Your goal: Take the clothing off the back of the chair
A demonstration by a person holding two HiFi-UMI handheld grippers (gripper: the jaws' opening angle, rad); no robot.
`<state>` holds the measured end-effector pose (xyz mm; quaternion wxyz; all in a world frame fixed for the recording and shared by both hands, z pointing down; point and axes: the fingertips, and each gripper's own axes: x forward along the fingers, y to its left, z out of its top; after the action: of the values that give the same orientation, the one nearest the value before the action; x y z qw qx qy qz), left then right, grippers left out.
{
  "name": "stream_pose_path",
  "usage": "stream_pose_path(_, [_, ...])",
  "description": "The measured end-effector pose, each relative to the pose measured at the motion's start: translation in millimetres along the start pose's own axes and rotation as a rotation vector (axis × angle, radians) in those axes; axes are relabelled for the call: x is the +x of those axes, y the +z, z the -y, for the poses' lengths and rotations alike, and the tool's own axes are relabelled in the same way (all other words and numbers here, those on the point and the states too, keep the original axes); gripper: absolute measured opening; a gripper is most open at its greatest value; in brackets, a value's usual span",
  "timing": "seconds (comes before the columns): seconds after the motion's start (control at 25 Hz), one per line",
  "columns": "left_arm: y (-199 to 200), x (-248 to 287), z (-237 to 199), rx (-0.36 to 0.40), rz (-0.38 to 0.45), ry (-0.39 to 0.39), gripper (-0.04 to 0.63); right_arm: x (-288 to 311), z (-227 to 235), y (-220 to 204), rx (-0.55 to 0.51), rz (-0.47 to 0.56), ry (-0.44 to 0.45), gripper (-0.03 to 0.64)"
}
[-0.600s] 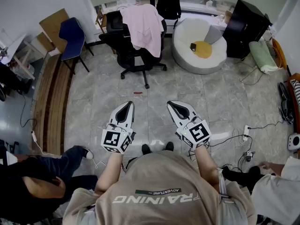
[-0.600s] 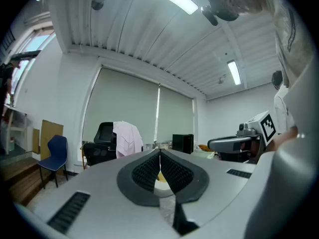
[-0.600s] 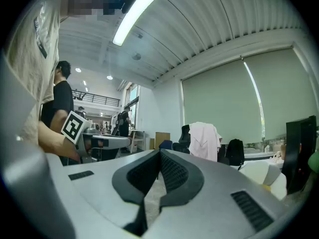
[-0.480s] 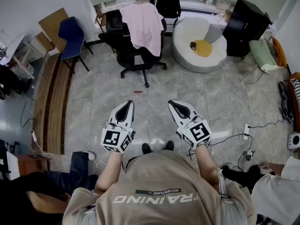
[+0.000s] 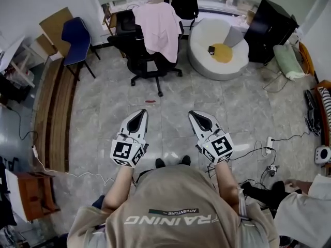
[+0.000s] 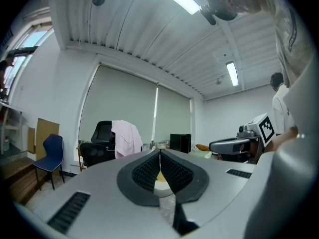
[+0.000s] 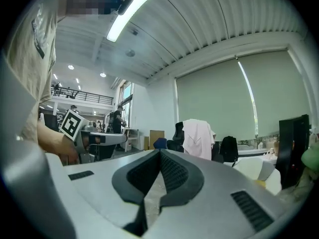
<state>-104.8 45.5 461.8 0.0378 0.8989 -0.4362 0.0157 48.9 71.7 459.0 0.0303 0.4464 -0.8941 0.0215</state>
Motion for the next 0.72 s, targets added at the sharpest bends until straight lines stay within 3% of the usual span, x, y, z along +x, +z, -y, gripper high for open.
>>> stream_pose_path(0.28, [0, 0, -21, 0.004, -0.008, -0.029, 0.014, 17, -1, 12, 0.087, 0.08, -0.014, 0.031])
stream_pose_path(0.72, [-4, -8, -61, 0.013, -0.001, -0.08, 0.014, 52, -10, 9, 0.008, 0.043, -0.092, 0.032])
